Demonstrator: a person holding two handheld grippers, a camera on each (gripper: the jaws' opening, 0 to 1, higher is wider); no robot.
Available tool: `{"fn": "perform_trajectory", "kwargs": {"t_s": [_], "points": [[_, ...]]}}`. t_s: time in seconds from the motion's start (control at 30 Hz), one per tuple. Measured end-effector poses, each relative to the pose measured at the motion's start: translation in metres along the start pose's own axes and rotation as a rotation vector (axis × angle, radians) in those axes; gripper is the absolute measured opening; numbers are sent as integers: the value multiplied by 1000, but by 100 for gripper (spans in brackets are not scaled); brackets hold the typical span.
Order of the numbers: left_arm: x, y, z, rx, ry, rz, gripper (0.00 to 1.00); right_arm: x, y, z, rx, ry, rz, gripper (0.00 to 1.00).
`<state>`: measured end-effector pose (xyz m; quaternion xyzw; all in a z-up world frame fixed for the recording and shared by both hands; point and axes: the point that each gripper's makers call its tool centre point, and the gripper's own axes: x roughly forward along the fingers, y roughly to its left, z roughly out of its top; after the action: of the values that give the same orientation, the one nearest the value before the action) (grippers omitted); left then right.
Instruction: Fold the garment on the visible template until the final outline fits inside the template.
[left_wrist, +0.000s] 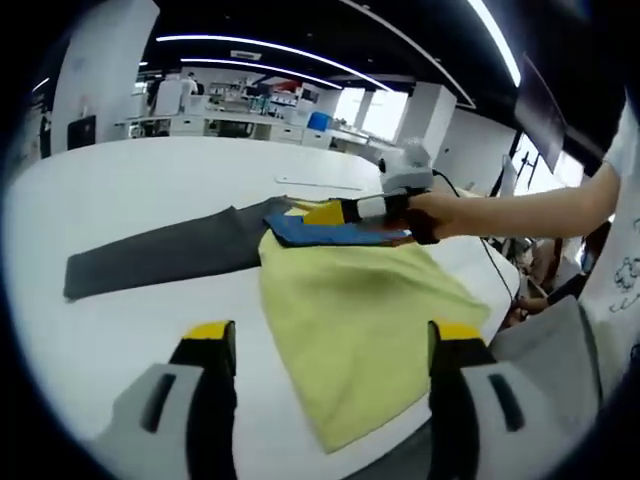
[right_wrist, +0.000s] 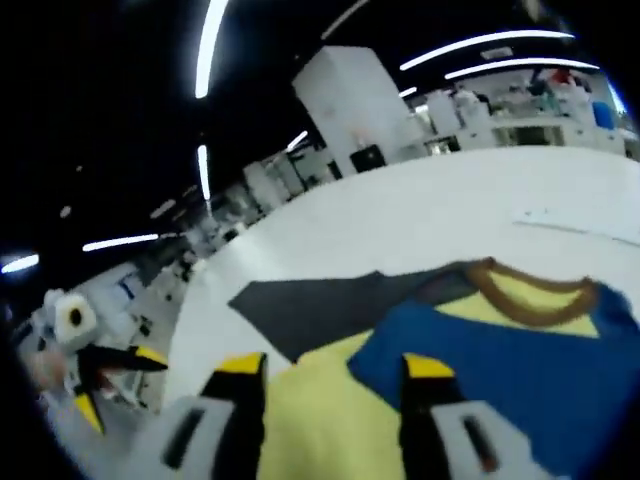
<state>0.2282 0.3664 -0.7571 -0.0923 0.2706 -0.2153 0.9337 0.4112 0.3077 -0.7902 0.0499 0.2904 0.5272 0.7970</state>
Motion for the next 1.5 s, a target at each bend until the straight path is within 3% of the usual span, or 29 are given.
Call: {"fn": "perform_trajectory", "kwargs": {"t_s": [0.13,0.23,0.33,0.5,0.6,0.9,0.97,1.0,1.1,1.27,1.5], "points": [[1,7,7,17,-2,-5,75,-17,5,5,-59,-10,18,78],[4,12,9,19,-5,-10,75,-37,3,4,-162,16,-13,90],[9,16,16,5,-23,-20,75,-54,1,2,-192,29,-36,99],[15,24,26,1,-36,-29,76,-88,-15,6,-215,16,-90,99],[19,30,30,14,-34,-32,76,-112,-13,6,-217,6,-126,99],[32,45,37,20,-17,-39,76,-167,-32,-14,-148,-17,-226,99],[34,46,41,-19,-45,-53,76,-176,-38,-17,-138,-23,-239,99],[36,50,40,-61,-46,-46,76,-179,-37,-18,-133,-24,-245,99],[38,57,38,-19,-32,-27,76,-185,-39,-24,-124,-22,-264,99],[40,78,34,-18,-10,9,76,-191,-38,-26,-103,-33,-273,99],[29,111,37,-49,-43,95,75,-189,-37,-23,-105,-50,-272,99]]}}
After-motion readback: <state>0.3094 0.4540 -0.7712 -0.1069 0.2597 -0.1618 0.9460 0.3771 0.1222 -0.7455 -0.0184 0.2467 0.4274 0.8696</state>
